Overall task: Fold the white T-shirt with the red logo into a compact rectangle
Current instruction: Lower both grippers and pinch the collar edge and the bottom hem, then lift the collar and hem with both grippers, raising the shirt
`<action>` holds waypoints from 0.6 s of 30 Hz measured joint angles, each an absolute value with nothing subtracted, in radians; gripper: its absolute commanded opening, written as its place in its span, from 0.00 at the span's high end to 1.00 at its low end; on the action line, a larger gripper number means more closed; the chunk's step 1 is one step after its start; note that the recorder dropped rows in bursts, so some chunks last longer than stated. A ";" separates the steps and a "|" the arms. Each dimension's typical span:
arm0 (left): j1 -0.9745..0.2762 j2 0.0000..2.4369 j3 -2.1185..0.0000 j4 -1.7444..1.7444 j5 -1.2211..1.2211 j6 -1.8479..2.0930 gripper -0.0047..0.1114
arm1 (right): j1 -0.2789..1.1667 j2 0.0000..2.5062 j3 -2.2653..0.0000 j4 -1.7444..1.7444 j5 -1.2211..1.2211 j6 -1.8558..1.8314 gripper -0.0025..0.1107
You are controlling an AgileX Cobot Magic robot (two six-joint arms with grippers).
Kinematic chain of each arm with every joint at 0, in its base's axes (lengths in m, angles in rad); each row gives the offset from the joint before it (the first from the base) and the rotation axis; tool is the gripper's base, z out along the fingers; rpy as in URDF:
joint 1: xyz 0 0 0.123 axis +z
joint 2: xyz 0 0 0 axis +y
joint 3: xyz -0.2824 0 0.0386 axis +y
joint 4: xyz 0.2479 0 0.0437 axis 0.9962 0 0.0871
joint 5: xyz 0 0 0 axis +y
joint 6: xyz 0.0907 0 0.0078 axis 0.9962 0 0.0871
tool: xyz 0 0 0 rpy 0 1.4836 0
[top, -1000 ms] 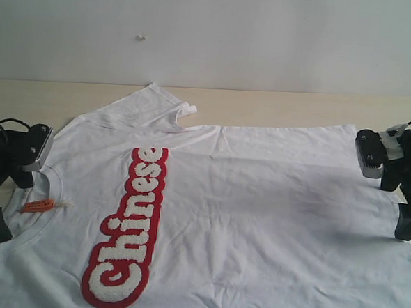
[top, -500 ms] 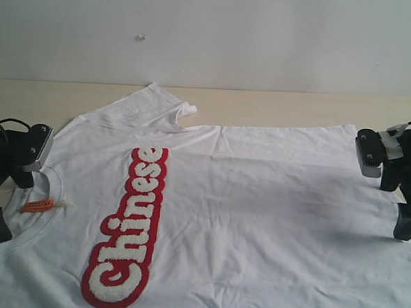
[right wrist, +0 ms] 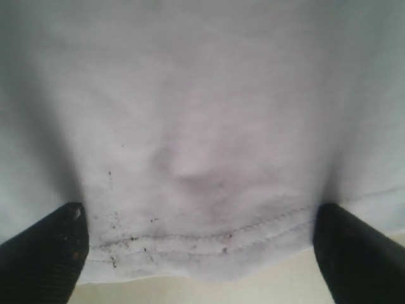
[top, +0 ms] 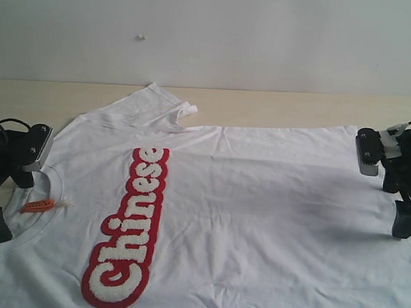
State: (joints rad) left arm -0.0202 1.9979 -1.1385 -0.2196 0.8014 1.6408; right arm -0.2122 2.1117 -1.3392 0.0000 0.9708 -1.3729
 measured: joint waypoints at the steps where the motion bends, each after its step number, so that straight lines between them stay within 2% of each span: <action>1: -0.020 1.998 -1.138 -0.220 0.801 1.641 0.06 | -0.212 2.112 -1.339 0.000 0.971 -1.371 0.39; 3: -0.020 1.998 -1.138 -0.220 0.801 1.641 0.06 | -0.212 2.112 -1.341 -0.011 0.984 -1.380 0.53; 11: -0.020 1.998 -1.138 -0.220 0.801 1.641 0.06 | -0.212 2.118 -1.341 -0.017 1.111 -1.493 0.95; 13: -0.020 1.998 -1.138 -0.220 0.801 1.641 0.08 | -0.212 2.122 -1.341 -0.017 1.126 -1.504 0.98; 15: -0.020 1.998 -1.138 -0.220 0.801 1.641 0.15 | -0.212 2.123 -1.341 -0.019 1.133 -1.507 0.98; 16: -0.020 1.998 -1.138 -0.220 0.801 1.641 0.22 | -0.212 2.123 -1.341 -0.021 1.132 -1.507 0.98; 18: -0.020 1.998 -1.138 -0.220 0.801 1.641 0.43 | -0.212 2.123 -1.341 -0.021 1.135 -1.507 0.98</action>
State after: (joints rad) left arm -0.0202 1.9979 -1.1385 -0.2196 0.8014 1.6408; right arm -0.2122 2.1227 -1.3409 -0.0211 1.1349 -1.5068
